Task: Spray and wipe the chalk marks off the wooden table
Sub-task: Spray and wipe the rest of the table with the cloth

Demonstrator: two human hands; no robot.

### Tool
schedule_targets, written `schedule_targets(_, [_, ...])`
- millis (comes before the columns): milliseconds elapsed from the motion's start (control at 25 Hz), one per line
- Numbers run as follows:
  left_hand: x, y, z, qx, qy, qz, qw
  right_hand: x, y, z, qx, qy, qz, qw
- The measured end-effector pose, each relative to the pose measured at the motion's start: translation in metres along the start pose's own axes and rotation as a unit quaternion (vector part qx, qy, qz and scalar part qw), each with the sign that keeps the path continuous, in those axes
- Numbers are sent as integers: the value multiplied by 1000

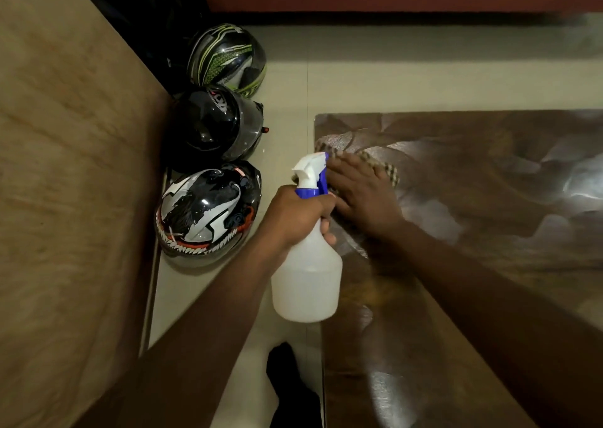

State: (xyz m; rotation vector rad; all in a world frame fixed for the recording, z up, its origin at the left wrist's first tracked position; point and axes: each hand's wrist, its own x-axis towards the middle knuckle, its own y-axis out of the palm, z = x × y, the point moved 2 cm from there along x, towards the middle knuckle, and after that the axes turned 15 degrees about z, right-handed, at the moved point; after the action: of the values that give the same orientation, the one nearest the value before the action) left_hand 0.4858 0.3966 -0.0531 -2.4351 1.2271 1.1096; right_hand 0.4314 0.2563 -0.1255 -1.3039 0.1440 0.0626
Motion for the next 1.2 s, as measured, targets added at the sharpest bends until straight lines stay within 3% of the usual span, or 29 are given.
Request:
schedule_targets(80, [-13,4,-5,0,-6,-4,1000,-39,-4,-27,-13,23,-18,999])
schedule_targets(200, [-25,8,-6,6,13,-16,1000,-20,-19,-43,57,229,-32,971])
schedule_targets(240, [-26,9,-4,16,21,-25,999,-10,-19,-27,72,255,-45,963])
schedule_targets(280, [-26,10,-1,17,32,-40,999,-7,-14,-4,75,232,-51,969])
schedule_targets(400, [-29,21,8,42,48,-65,996,-71,15,39,12,7,16,1000])
schedule_targets(480, [-34,31,8,42,48,-53,997,-119,8,-1,-14,1,19,1000])
schedule_targets(600, [-42,43,4,40,45,-41,997,-104,-25,-84,33,215,-14,976])
schedule_targets(680, [-43,49,7,50,47,-49,996,-60,-31,-87,85,316,-37,944])
schedule_targets(760, [-39,61,11,51,52,-53,996,-44,-13,-34,98,247,-47,963])
schedule_targets(840, [-39,75,13,44,59,-51,996,-84,11,24,64,63,-28,996])
schedule_targets(880, [-41,80,13,38,60,-47,996,-116,20,33,48,-6,-3,999])
schedule_targets(960, [-47,86,12,34,56,-37,997,-164,18,6,15,-55,25,998])
schedule_targets(1000, [-50,87,11,31,53,-33,998,-173,11,-21,-5,-33,17,999])
schedule_targets(1080, [-53,87,10,25,54,-30,998,-156,-5,-78,-4,94,-3,996])
schedule_targets(1200, [-52,77,6,37,77,-36,996,-72,-31,-114,41,267,-26,962])
